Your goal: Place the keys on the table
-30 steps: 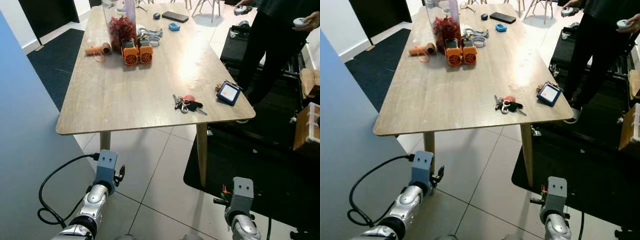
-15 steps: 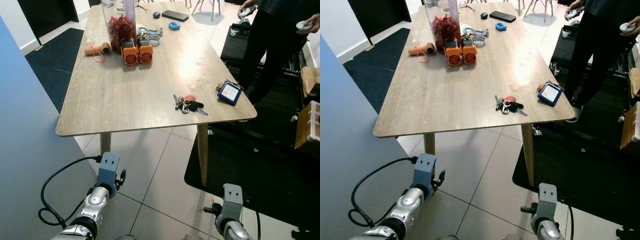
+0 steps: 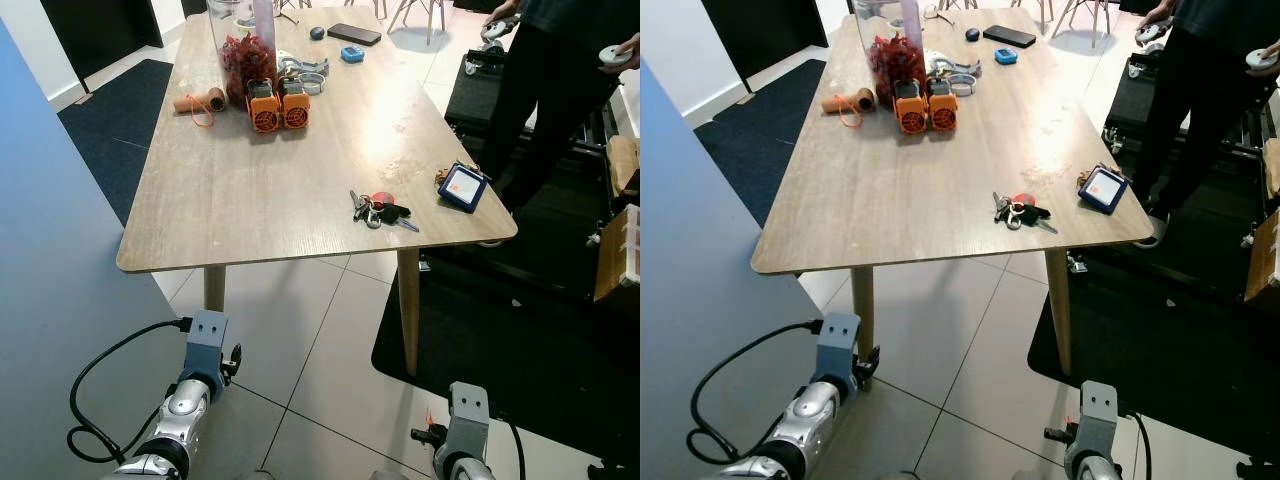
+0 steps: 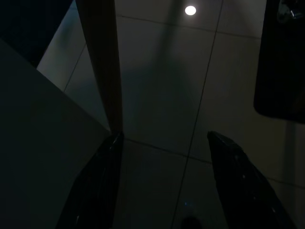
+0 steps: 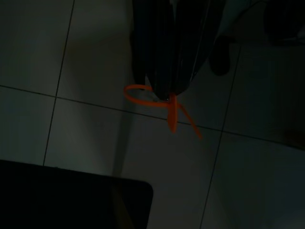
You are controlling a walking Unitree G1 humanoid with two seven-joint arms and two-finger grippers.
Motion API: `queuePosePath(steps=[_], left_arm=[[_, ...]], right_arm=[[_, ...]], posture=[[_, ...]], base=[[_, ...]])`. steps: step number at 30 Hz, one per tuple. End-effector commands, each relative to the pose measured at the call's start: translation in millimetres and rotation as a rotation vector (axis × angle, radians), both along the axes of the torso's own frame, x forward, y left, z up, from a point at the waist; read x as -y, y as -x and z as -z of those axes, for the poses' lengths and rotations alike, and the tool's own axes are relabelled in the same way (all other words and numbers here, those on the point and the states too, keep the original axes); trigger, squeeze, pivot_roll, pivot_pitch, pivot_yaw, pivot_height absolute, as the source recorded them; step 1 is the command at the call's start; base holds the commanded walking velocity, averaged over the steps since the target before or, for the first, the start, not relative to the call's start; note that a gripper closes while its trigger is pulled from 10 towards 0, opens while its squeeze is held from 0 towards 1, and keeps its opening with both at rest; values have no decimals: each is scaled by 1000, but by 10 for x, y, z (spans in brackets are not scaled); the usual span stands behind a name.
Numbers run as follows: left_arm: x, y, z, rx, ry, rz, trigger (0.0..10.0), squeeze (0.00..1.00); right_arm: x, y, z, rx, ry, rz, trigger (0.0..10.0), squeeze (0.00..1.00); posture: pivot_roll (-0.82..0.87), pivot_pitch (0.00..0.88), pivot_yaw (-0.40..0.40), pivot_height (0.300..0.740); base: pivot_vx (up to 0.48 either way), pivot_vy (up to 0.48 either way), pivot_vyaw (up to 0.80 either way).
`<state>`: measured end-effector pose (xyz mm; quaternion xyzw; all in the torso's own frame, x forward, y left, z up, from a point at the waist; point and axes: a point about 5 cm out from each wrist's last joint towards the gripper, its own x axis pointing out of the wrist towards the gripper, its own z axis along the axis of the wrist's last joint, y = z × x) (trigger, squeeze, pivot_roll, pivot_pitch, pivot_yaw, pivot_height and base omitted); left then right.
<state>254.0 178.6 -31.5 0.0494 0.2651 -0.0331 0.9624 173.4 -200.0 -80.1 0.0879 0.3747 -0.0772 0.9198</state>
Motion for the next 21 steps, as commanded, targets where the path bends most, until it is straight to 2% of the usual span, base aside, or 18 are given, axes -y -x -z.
queuePosePath(steps=[1, 7, 13, 21], left_arm=[[-72, 50, 41, -34, -17, -11, 10000, 0], [-53, 43, 37, -29, -29, 1, 10000, 0], [-50, 50, 35, -18, -6, -8, 10000, 0], [-126, 118, 78, -43, -16, -26, 10000, 0]], right_arm=[[-11, 61, 35, -25, -13, 21, 10000, 0], [-30, 47, 32, -23, -15, 18, 10000, 0], [-28, 38, 27, -21, -15, 12, 10000, 0], [-51, 70, 54, -51, -29, 1, 10000, 0]], posture=[[27, 65, 43, 740], [26, 69, 42, 740], [27, 67, 39, 740], [30, 65, 37, 740]], base=[[0, 0, 0], [0, 0, 0], [0, 0, 0], [0, 0, 0]])
